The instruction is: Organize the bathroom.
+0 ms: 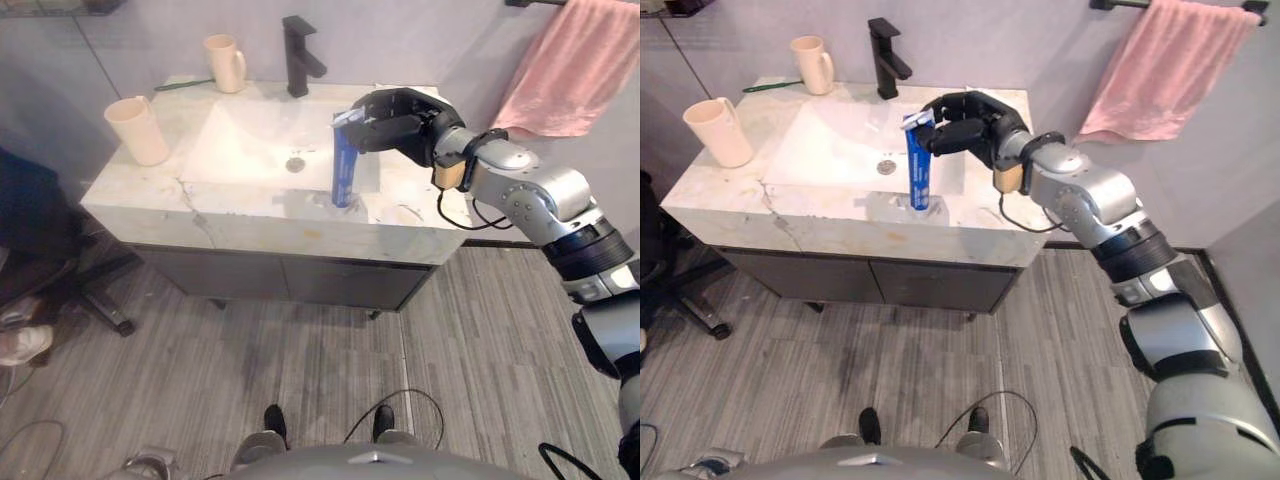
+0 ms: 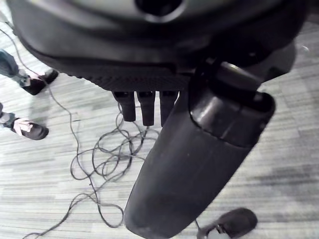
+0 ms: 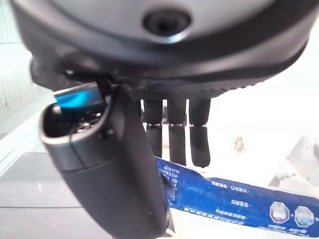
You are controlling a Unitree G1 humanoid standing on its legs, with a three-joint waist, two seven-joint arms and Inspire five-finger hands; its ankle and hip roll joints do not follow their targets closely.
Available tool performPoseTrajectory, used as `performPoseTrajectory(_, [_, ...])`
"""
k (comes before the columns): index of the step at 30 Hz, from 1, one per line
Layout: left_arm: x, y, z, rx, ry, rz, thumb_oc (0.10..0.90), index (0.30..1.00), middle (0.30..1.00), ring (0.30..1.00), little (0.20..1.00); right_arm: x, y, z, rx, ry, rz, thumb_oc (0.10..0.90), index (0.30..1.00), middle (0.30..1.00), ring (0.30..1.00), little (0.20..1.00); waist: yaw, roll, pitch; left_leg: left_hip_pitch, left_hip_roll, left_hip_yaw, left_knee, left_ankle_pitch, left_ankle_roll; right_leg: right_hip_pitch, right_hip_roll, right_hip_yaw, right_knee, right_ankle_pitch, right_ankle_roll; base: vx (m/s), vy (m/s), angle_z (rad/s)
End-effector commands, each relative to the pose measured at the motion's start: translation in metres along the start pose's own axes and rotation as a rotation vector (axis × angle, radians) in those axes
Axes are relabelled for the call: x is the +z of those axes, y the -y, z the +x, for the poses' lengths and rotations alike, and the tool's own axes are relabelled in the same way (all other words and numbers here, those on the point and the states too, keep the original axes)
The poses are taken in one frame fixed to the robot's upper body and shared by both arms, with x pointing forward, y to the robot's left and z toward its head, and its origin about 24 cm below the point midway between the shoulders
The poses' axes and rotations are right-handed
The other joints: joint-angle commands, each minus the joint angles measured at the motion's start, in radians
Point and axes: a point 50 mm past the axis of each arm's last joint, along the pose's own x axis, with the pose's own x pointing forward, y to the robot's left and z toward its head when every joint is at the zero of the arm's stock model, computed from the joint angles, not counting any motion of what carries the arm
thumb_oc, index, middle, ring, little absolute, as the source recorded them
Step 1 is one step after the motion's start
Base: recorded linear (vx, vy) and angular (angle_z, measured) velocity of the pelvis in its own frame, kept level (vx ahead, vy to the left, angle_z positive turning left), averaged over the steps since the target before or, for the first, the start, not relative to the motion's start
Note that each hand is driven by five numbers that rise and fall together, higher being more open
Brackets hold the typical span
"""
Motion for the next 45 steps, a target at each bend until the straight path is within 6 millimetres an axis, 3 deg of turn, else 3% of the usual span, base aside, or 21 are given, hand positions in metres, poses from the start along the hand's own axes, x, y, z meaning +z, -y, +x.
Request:
performPoseTrajectory(1, [-0.05, -0.033, 0.009, 0.119, -0.175, 0.058, 0.8, 0.9, 0.9, 0.9, 0.9, 0.096, -0.004, -0.005, -0.009, 0.376, -0.049, 0.4, 0.3, 0.3, 0.3, 0.3, 0.035, -0.018, -0.054, 0.01, 0.043, -0.052, 0.045, -0.04, 0.0, -0.005, -0.025, 0.053, 0.029, -0.015, 0.025, 0.06, 0.093, 0.01])
performPoseTrajectory(4, [-0.058, -0.034, 0.01, 0.125, -0.194, 0.059, 0.8, 0.9, 0.9, 0.9, 0.9, 0.097, -0.001, -0.002, -0.014, 0.373, -0.057, 0.4, 0.3, 0.3, 0.3, 0.3, 0.051, -0.022, -0.05, 0.006, 0.028, -0.074, 0.072, -0.065, 0.02, -0.017, -0.059, 0.075, 0.07, -0.017, 0.041, 0.04, 0.083, -0.01])
performPoseTrajectory(5, [-0.059, -0.037, 0.01, 0.133, -0.199, 0.059, 0.8, 0.9, 0.9, 0.9, 0.9, 0.097, -0.001, -0.002, -0.015, 0.372, -0.061, 0.4, 0.3, 0.3, 0.3, 0.3, 0.056, -0.018, -0.049, 0.003, 0.027, -0.079, 0.078, -0.066, 0.029, -0.025, -0.084, 0.082, 0.122, -0.016, 0.04, 0.0, 0.058, -0.03])
performPoseTrajectory(6, [-0.058, -0.04, 0.01, 0.145, -0.199, 0.064, 0.8, 0.9, 0.9, 0.9, 0.9, 0.098, -0.001, -0.002, -0.02, 0.377, -0.075, 0.4, 0.3, 0.3, 0.3, 0.3, 0.056, -0.012, -0.038, -0.002, 0.021, -0.101, 0.095, -0.07, 0.045, -0.092, -0.113, 0.133, 0.296, 0.016, 0.037, 0.0, 0.053, -0.07])
performPoseTrajectory(7, [-0.058, -0.04, 0.01, 0.145, -0.199, 0.064, 0.8, 0.9, 0.9, 0.9, 0.9, 0.098, -0.001, -0.002, -0.02, 0.377, -0.075, 0.4, 0.3, 0.3, 0.3, 0.3, 0.056, -0.012, -0.038, -0.002, 0.021, -0.101, 0.095, -0.07, 0.045, -0.092, -0.113, 0.133, 0.296, 0.016, 0.037, 0.07, -0.042, -0.09])
performPoseTrajectory(8, [-0.057, -0.049, 0.01, 0.173, -0.194, 0.055, 0.8, 0.9, 0.9, 0.9, 0.9, 0.097, -0.001, -0.003, -0.01, 0.388, -0.1, 0.4, 0.3, 0.3, 0.3, 0.3, 0.034, -0.012, -0.021, 0.012, 0.013, -0.152, 0.103, -0.074, 0.041, -0.17, -0.076, 0.23, 0.296, 0.075, 0.031, 0.13, -0.126, -0.03])
performPoseTrajectory(9, [-0.053, -0.053, 0.009, 0.18, -0.185, 0.064, 0.8, 0.9, 0.9, 0.9, 0.9, 0.096, -0.001, -0.004, -0.028, 0.388, -0.108, 0.4, 0.3, 0.3, 0.3, 0.3, 0.015, -0.022, -0.014, 0.018, 0.0, -0.176, 0.106, -0.085, 0.04, -0.196, -0.027, 0.272, 0.227, 0.084, 0.039, 0.18, -0.201, 0.29])
performPoseTrajectory(10, [-0.046, -0.061, 0.009, 0.202, -0.163, 0.092, 0.8, 0.9, 0.9, 0.9, 0.9, 0.099, -0.001, -0.006, -0.042, 0.394, -0.116, 0.4, 0.3, 0.3, 0.3, 0.3, 0.003, -0.035, 0.002, 0.007, -0.015, -0.231, 0.141, -0.11, 0.046, -0.213, 0.032, 0.324, 0.241, 0.056, 0.029, 0.1, -0.151, 0.48])
performPoseTrajectory(14, [-0.038, -0.062, 0.008, 0.203, -0.135, 0.084, 0.8, 0.9, 0.9, 0.9, 0.9, 0.105, 0.01, -0.008, -0.051, 0.397, -0.12, 0.4, 0.3, 0.3, 0.3, 0.3, 0.004, -0.05, -0.01, -0.002, -0.006, -0.24, 0.153, -0.108, 0.037, -0.15, 0.041, 0.299, 0.161, 0.018, 0.022, 0.03, -0.102, 0.74])
performPoseTrajectory(15, [-0.03, -0.052, 0.007, 0.175, -0.106, 0.137, 0.8, 0.9, 0.9, 0.9, 0.9, 0.107, 0.028, -0.008, -0.079, 0.398, -0.123, 0.4, 0.3, 0.3, 0.3, 0.3, 0.011, -0.053, -0.026, 0.011, 0.007, -0.251, 0.112, -0.092, 0.028, -0.105, 0.044, 0.284, 0.113, 0.012, 0.02, 0.06, -0.039, 0.6])
performPoseTrajectory(24, [-0.033, -0.054, 0.007, 0.18, -0.125, 0.217, 0.8, 0.9, 0.9, 0.9, 0.9, 0.106, 0.024, 0.0, -0.107, 0.391, -0.155, 0.4, 0.3, 0.3, 0.3, 0.3, 0.013, -0.057, -0.059, 0.045, 0.016, -0.274, 0.06, -0.096, 0.024, -0.081, 0.048, 0.307, 0.109, -0.017, 0.029, 0.07, 0.01, 0.2])
performPoseTrajectory(33, [-0.03, -0.052, 0.008, 0.171, -0.087, 0.226, 0.8, 0.9, 0.9, 0.9, 0.9, 0.137, 0.022, -0.007, -0.132, 0.534, -0.129, 0.4, 0.3, 0.3, 0.3, 0.3, 0.021, -0.062, -0.092, 0.052, 0.031, -0.272, 0.002, -0.071, 0.016, -0.067, 0.064, 0.285, 0.092, -0.031, 0.028, 0.07, 0.009, 0.12])
performPoseTrajectory(38, [-0.038, -0.041, 0.009, 0.153, -0.1, 0.251, 0.8, 0.9, 0.9, 0.9, 0.9, 0.136, 0.022, -0.005, -0.172, 0.556, -0.174, 0.4, 0.3, 0.3, 0.3, 0.3, 0.035, -0.051, -0.111, 0.059, 0.028, -0.282, -0.001, -0.075, 0.018, -0.054, 0.064, 0.285, 0.095, -0.042, 0.026, 0.11, 0.053, 0.11])
performPoseTrajectory(45, [-0.043, -0.044, 0.009, 0.162, -0.123, 0.256, 0.8, 0.9, 0.9, 0.9, 0.9, 0.144, 0.019, -0.013, -0.21, 0.613, -0.203, 0.4, 0.3, 0.3, 0.3, 0.3, 0.043, -0.054, -0.105, 0.058, 0.034, -0.272, 0.008, -0.07, 0.015, -0.05, 0.059, 0.26, 0.128, -0.062, 0.023, 0.06, 0.03, 0.12])
